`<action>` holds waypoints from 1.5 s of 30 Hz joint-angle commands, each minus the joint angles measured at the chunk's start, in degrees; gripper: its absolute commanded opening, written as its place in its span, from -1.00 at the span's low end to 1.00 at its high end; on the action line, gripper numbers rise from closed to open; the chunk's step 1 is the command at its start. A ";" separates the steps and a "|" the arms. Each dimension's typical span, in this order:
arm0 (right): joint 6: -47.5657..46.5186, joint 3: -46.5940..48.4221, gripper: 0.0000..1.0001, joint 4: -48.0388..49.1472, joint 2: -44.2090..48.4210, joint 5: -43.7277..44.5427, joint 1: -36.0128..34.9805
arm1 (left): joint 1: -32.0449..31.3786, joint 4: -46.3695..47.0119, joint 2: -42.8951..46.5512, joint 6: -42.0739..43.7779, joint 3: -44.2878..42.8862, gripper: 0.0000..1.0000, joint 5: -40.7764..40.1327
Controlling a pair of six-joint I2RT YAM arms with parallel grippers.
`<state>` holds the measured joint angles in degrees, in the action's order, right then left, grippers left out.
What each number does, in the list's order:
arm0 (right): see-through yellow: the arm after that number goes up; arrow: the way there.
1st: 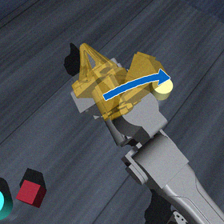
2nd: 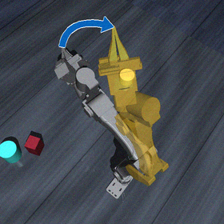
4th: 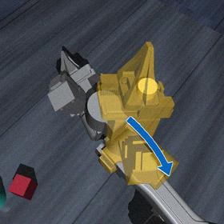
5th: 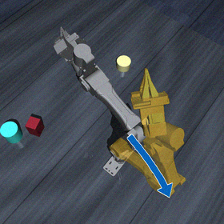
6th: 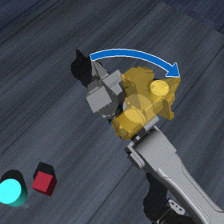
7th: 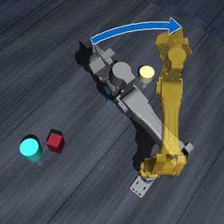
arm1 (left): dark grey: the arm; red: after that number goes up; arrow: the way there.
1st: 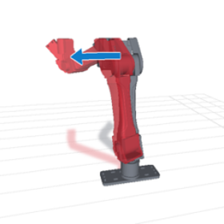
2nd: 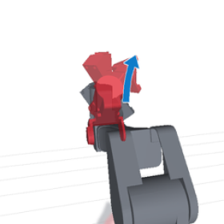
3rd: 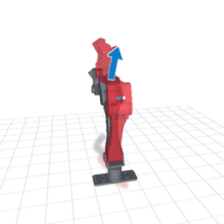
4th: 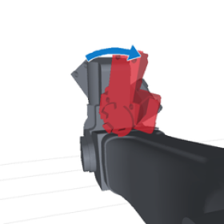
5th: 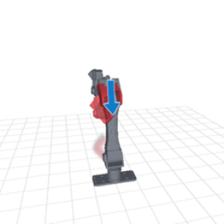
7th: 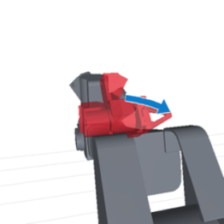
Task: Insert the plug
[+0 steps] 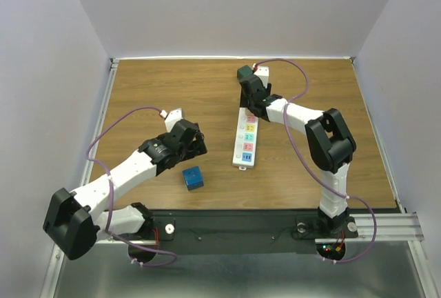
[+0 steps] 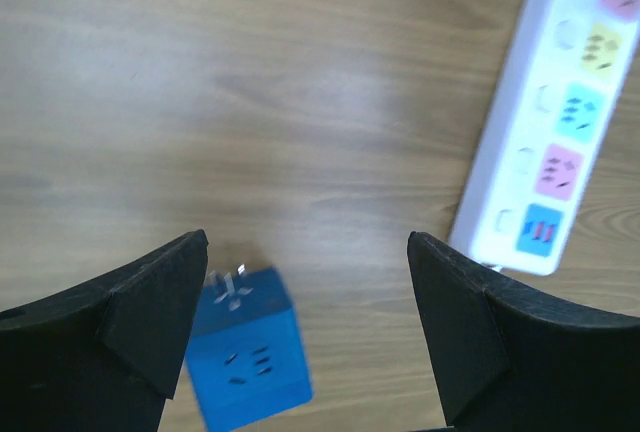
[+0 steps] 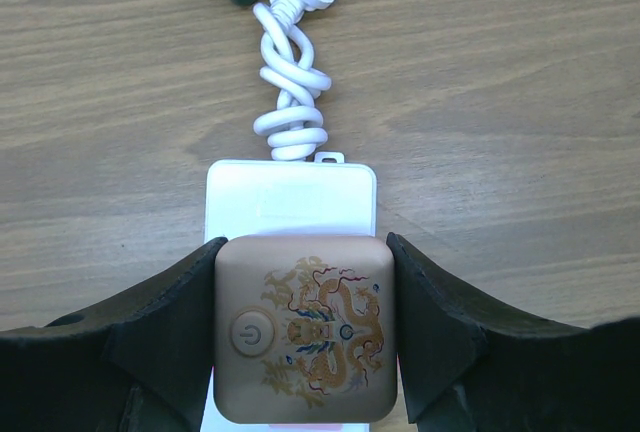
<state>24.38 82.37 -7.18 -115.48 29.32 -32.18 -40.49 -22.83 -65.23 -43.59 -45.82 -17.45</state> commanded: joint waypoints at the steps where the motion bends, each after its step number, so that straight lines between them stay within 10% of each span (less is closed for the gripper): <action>1: 0.58 1.04 0.06 -3.89 -1.50 -6.02 0.98 | -0.29 -7.31 6.60 -7.63 1.26 0.86 -4.60; 11: -1.00 0.52 0.85 -1.88 1.22 -12.80 1.07 | -0.29 -9.52 13.47 -14.50 7.67 0.85 -0.75; 45: -1.70 -2.91 0.88 -1.08 8.17 -15.17 1.07 | -0.55 -2.40 3.63 -9.85 11.90 0.87 7.78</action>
<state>22.87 79.94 -9.87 -111.15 15.55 -30.81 -40.80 -26.68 -60.84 -55.22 -33.85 -9.06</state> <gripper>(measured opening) 0.938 0.931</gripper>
